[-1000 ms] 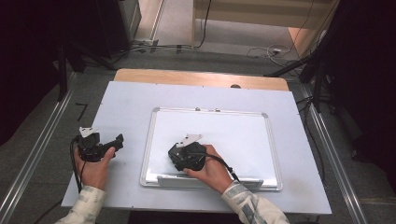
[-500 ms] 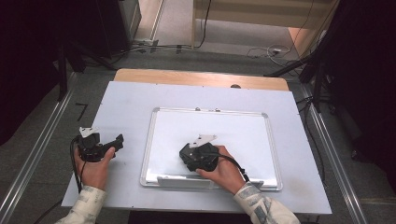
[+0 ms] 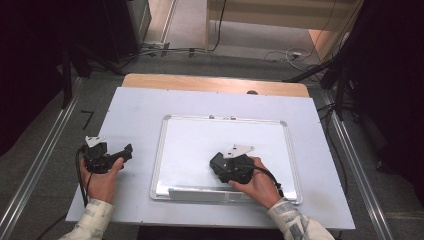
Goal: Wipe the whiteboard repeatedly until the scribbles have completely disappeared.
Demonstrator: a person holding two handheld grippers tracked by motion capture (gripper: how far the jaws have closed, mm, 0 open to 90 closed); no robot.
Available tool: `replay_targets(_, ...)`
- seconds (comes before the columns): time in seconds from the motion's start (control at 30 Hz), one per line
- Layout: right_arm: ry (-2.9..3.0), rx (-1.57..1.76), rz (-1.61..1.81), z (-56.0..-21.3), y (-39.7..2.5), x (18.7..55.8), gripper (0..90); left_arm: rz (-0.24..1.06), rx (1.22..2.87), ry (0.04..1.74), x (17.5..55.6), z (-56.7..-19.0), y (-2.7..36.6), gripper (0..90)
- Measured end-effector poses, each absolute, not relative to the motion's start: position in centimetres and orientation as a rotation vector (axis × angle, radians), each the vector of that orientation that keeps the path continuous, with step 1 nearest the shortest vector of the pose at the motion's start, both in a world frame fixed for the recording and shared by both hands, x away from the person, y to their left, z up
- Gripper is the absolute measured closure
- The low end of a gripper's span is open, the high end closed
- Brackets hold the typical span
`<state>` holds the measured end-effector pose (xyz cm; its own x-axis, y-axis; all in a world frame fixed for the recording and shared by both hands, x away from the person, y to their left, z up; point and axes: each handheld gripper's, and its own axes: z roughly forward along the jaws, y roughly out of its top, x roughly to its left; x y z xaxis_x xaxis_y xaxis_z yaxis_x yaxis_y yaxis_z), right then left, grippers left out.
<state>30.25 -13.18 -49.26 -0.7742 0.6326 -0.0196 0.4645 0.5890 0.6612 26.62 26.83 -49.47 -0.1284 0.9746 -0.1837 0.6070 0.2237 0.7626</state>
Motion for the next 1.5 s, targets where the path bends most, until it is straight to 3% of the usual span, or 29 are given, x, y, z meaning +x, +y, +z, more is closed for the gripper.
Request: replay_targets(1.5,2.413,1.107,0.992,-47.4,-19.2,31.6,38.4,0.687,1.461,1.829,26.6,-49.6,27.0,9.8)
